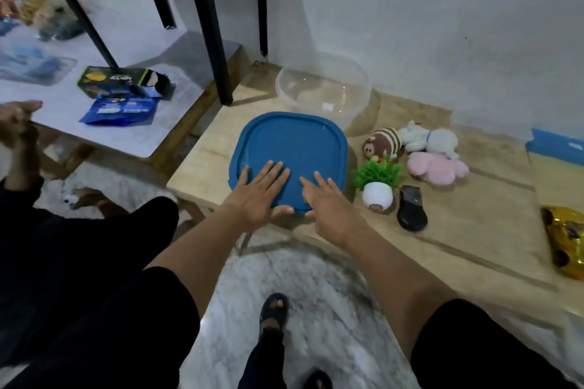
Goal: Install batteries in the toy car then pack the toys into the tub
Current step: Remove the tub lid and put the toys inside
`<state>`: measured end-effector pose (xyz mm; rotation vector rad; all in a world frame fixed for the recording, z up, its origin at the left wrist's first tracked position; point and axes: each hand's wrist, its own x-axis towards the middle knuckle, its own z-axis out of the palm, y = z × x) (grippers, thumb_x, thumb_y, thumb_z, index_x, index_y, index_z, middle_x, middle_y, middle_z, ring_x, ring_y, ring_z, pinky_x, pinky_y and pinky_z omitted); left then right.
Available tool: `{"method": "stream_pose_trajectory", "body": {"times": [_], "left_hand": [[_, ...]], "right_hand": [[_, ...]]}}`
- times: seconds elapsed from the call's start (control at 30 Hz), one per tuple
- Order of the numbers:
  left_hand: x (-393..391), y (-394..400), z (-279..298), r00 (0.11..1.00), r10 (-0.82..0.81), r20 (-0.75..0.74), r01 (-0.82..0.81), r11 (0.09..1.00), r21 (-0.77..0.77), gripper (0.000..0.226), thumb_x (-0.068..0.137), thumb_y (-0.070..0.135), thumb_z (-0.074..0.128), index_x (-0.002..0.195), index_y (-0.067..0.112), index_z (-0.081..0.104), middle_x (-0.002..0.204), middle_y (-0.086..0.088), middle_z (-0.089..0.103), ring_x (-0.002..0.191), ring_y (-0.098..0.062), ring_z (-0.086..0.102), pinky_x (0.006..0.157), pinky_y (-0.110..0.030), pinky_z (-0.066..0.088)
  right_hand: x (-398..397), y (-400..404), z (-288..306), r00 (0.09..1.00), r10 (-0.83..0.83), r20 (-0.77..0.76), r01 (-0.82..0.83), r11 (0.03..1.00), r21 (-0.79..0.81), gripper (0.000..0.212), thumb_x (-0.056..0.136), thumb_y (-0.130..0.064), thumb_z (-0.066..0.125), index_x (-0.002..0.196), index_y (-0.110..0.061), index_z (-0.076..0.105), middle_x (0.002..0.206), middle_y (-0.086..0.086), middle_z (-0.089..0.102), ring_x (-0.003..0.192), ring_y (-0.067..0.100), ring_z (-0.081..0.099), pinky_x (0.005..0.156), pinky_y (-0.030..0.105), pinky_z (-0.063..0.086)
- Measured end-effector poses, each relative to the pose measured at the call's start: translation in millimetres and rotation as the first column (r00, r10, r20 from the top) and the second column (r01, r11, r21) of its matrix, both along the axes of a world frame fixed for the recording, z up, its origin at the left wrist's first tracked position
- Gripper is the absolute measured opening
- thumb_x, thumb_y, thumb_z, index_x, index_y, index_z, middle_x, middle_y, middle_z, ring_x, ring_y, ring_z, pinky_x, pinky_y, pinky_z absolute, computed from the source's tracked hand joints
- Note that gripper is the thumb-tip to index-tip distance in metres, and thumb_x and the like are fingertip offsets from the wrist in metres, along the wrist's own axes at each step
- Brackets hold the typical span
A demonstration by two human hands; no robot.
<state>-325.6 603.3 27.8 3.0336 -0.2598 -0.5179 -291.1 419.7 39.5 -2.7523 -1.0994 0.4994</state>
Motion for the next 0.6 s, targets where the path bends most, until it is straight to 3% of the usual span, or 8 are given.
{"method": "stream_pose_trajectory", "body": {"times": [0.17, 0.3, 0.33, 0.4, 0.47, 0.6], "left_hand": [[-18.5, -10.9, -24.7, 0.997, -0.008, -0.073, 0.01, 0.999, 0.034, 0.079, 0.089, 0.066, 0.011, 0.15, 0.021, -0.011, 0.158, 0.001, -0.017, 0.145, -0.016, -0.017, 0.117, -0.048, -0.004], [-5.0, -3.5, -28.6, 0.984, -0.031, -0.178, 0.036, 0.999, 0.022, 0.075, 0.093, 0.062, 0.019, 0.151, 0.023, -0.007, 0.159, 0.003, -0.013, 0.146, -0.015, -0.011, 0.118, -0.046, 0.004], [1.4, -0.2, -26.2, 0.984, -0.04, -0.176, 0.041, 0.999, 0.005, 0.073, 0.093, 0.062, 0.021, 0.151, 0.024, -0.002, 0.16, 0.004, -0.007, 0.147, -0.015, -0.005, 0.117, -0.045, 0.009], [17.9, 5.5, -16.3, 0.991, -0.062, -0.116, 0.06, 0.998, -0.025, 0.064, 0.095, 0.058, 0.023, 0.149, 0.025, 0.019, 0.158, 0.003, 0.017, 0.144, -0.018, 0.017, 0.112, -0.043, 0.023], [39.9, 6.1, -2.1, 0.992, -0.115, -0.045, 0.114, 0.993, -0.005, 0.055, 0.097, 0.053, 0.025, 0.143, 0.023, 0.035, 0.146, 0.0, 0.038, 0.133, -0.021, 0.036, 0.104, -0.041, 0.03], [93.0, -21.1, 25.0, 0.983, -0.164, 0.08, 0.173, 0.978, -0.12, 0.05, 0.099, 0.046, 0.03, 0.141, 0.02, 0.038, 0.141, -0.003, 0.043, 0.128, -0.024, 0.041, 0.102, -0.04, 0.035]], "right_hand": [[-17.7, -3.9, -29.2, 0.998, -0.013, -0.067, 0.008, 0.998, -0.061, 0.055, 0.098, -0.017, 0.044, 0.146, -0.01, 0.018, 0.159, 0.001, 0.006, 0.146, 0.023, -0.008, 0.12, 0.036, 0.001], [-11.8, -0.4, -37.6, 0.986, -0.053, -0.159, 0.047, 0.998, -0.042, 0.052, 0.096, -0.019, 0.047, 0.143, -0.012, 0.025, 0.158, -0.002, 0.011, 0.147, 0.02, -0.005, 0.12, 0.036, 0.008], [-6.9, -0.2, -35.4, 0.979, -0.066, -0.193, 0.058, 0.997, -0.045, 0.045, 0.095, -0.022, 0.05, 0.137, -0.014, 0.033, 0.157, -0.002, 0.017, 0.147, 0.021, 0.002, 0.119, 0.038, 0.015], [6.6, -1.4, -22.3, 0.967, -0.112, -0.231, 0.111, 0.994, -0.017, 0.031, 0.092, -0.031, 0.052, 0.118, -0.018, 0.042, 0.144, 0.005, 0.041, 0.137, 0.028, 0.032, 0.105, 0.044, 0.037], [25.5, -5.0, -2.3, 0.979, -0.146, -0.142, 0.16, 0.983, 0.091, 0.032, 0.093, -0.035, 0.05, 0.119, -0.018, 0.043, 0.123, 0.009, 0.054, 0.113, 0.031, 0.051, 0.089, 0.044, 0.046], [72.1, -26.8, 34.0, 0.922, -0.321, 0.214, 0.247, 0.917, 0.312, 0.035, 0.089, -0.018, 0.055, 0.121, -0.006, 0.052, 0.118, 0.019, 0.055, 0.105, 0.038, 0.053, 0.086, 0.045, 0.043]]}}
